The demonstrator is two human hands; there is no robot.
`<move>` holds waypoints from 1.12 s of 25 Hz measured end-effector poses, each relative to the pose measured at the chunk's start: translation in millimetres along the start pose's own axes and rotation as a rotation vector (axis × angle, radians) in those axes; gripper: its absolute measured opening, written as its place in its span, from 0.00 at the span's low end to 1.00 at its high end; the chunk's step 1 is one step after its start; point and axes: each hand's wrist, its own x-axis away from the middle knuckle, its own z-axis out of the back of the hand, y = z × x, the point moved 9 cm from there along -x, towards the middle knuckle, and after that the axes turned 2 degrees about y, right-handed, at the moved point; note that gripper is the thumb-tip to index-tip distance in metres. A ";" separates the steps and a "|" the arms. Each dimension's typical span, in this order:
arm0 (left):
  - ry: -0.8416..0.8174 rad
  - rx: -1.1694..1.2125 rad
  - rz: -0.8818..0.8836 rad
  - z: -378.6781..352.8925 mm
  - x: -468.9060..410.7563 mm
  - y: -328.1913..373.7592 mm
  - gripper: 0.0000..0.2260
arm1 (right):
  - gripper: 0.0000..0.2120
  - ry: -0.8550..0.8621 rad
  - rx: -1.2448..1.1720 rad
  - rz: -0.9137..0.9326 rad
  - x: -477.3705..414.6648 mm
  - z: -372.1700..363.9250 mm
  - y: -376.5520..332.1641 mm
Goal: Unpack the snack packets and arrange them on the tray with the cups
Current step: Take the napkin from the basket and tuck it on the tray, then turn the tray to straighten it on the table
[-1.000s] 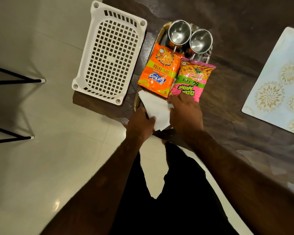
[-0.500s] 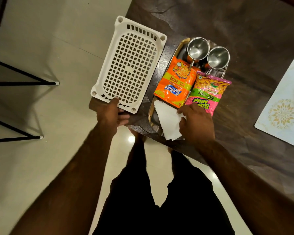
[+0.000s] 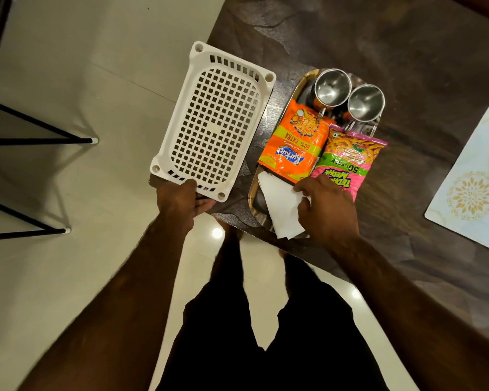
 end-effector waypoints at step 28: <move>-0.157 0.000 0.467 -107.2 90.6 -125.4 0.09 | 0.17 -0.040 -0.332 -0.004 -216.4 113.2 38.4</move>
